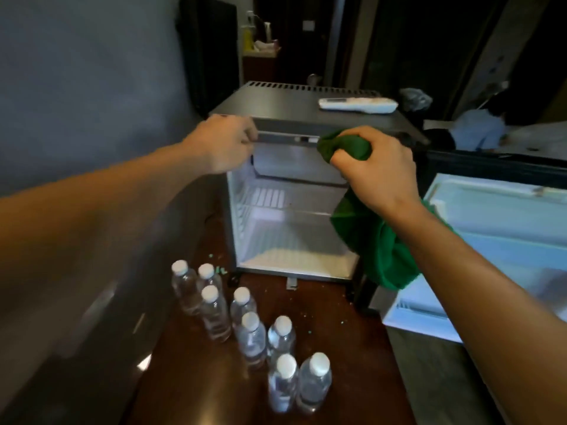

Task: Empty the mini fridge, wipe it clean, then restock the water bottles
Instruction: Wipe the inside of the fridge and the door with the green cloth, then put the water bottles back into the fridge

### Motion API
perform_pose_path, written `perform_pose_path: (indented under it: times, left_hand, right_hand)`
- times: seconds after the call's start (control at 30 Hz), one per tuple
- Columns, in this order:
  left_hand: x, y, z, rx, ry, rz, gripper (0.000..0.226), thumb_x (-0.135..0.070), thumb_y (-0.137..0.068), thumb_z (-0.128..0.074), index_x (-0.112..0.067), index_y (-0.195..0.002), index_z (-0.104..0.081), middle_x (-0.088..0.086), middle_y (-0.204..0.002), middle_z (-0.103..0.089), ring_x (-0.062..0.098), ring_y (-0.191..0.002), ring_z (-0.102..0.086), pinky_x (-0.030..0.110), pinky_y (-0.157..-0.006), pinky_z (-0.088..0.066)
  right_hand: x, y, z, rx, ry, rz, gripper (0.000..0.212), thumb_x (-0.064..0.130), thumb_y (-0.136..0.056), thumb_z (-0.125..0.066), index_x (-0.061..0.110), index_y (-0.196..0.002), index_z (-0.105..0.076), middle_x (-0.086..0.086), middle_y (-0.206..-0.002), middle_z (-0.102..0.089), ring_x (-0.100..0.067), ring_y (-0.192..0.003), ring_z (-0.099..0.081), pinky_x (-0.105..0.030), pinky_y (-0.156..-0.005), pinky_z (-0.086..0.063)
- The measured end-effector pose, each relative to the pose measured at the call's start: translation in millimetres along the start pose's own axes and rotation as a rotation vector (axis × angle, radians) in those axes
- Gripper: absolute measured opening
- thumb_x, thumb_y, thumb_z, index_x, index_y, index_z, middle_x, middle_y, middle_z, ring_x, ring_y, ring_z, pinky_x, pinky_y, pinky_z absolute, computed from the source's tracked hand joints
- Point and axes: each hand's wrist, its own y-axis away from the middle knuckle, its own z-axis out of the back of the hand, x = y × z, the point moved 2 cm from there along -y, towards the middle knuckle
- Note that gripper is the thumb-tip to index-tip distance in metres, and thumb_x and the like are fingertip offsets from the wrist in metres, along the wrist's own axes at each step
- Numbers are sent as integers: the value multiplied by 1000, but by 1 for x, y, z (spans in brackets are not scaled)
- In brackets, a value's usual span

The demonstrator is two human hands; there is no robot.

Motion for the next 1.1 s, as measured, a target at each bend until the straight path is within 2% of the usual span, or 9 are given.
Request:
perform_pose_path:
  times: [0.1,0.27,0.43,0.53,0.63,0.77,0.93,1.03,1.1]
  left_hand:
    - [46,30,14,27,-16,88,14,-21,-91,-53,-27,-103,-56,3,-110,-67,27,-105,-59,41,-91,-48]
    - [103,72,34,39,-8,104,20,-22,-92,-54,-21,-112,-58,3,-112,-68,27,-108,-58,40,-93,-46]
    - [137,114,38,92,80,74,24,-19,-93,-55,-15,-117,-57,5,-107,-69,25,-104,-59,36,-90,-46]
    - [146,138,30,138,125,78,26,-19,-94,-55,-16,-120,-57,5,-107,-69,23,-104,-59,31,-87,-45]
    - [155,158,10,196,115,92,22,-21,-92,-56,-21,-114,-57,3,-110,-68,25,-105,-58,37,-92,-47]
    - [168,184,-28,238,121,144,22,-26,-88,-56,-25,-110,-58,1,-111,-67,24,-103,-59,41,-93,-48]
    - [184,217,-76,364,99,169,15,-28,-88,-56,-29,-104,-56,-2,-107,-67,23,-98,-61,42,-90,-50]
    - [189,231,-94,420,107,197,21,-27,-91,-56,-24,-111,-56,-1,-110,-65,22,-99,-60,42,-89,-50]
    - [189,238,-100,432,124,205,23,-26,-91,-56,-24,-113,-56,0,-111,-65,21,-100,-59,41,-90,-50]
  right_hand:
    - [37,13,-20,15,-80,-26,36,51,-70,-56,37,-102,-65,4,-92,-71,-24,-97,-62,-41,-88,-51]
    - [103,47,-57,36,-171,-24,22,42,-76,-62,31,-94,-68,9,-83,-69,-16,-88,-63,-36,-82,-52]
    - [146,98,-111,168,-74,-27,42,52,-68,-52,37,-105,-64,5,-87,-69,-22,-91,-62,-36,-79,-52]
    - [147,133,-146,238,-57,-78,44,53,-67,-52,39,-107,-63,2,-92,-69,-24,-92,-62,-34,-79,-51]
    - [133,179,-190,339,-84,-152,35,48,-77,-58,37,-111,-62,1,-93,-67,-22,-89,-62,-31,-76,-50]
    - [104,246,-253,460,-220,-304,34,46,-79,-57,40,-113,-59,1,-96,-67,-20,-88,-64,-41,-81,-56]
    - [64,333,-317,554,-213,-407,41,42,-87,-61,37,-127,-53,-3,-121,-59,-23,-111,-56,-35,-94,-46]
    - [43,378,-335,814,119,-343,53,44,-90,-56,44,-139,-35,-1,-146,-35,-27,-133,-35,-51,-105,-38]
    - [42,388,-335,920,309,-278,61,46,-91,-54,47,-143,-23,-2,-155,-18,-30,-141,-18,-62,-110,-23]
